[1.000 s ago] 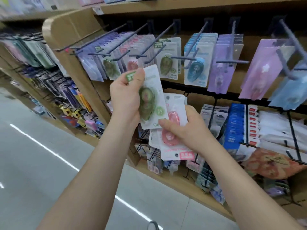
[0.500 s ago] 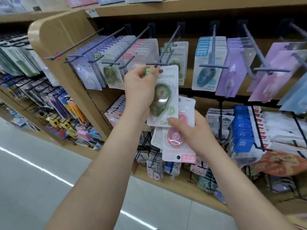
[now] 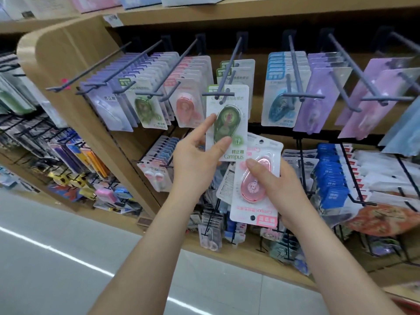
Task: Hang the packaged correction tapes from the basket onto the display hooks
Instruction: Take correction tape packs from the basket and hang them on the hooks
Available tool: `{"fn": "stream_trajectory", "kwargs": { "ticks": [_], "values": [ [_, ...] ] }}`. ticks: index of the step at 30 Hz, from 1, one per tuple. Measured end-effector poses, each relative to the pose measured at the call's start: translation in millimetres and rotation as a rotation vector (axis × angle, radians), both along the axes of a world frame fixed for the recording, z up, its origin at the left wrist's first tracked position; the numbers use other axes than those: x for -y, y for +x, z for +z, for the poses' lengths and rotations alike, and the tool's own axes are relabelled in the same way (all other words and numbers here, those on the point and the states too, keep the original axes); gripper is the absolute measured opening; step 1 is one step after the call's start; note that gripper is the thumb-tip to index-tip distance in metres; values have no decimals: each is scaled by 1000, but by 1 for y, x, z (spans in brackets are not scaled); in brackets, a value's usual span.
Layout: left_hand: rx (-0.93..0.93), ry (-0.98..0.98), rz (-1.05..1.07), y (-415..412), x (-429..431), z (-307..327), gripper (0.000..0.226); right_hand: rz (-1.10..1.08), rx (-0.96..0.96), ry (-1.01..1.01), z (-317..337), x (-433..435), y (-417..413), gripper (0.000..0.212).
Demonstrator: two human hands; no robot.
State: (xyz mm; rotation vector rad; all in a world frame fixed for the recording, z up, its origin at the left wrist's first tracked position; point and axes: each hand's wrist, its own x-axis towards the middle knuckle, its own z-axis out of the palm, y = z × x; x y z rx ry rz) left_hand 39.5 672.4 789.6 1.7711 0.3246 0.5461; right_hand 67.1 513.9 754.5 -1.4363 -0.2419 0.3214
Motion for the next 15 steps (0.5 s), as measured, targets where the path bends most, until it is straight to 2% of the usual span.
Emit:
{"fn": "stream_trajectory", "kwargs": {
  "ticks": [5,15],
  "values": [
    [-2,9,5,47,-1,-5,55,-104,-19,-15,-5,7,1,17],
    [-51,154,2,84,-13,-11,48,-125,-54,-32,-5,7,-4,22]
  ]
}}
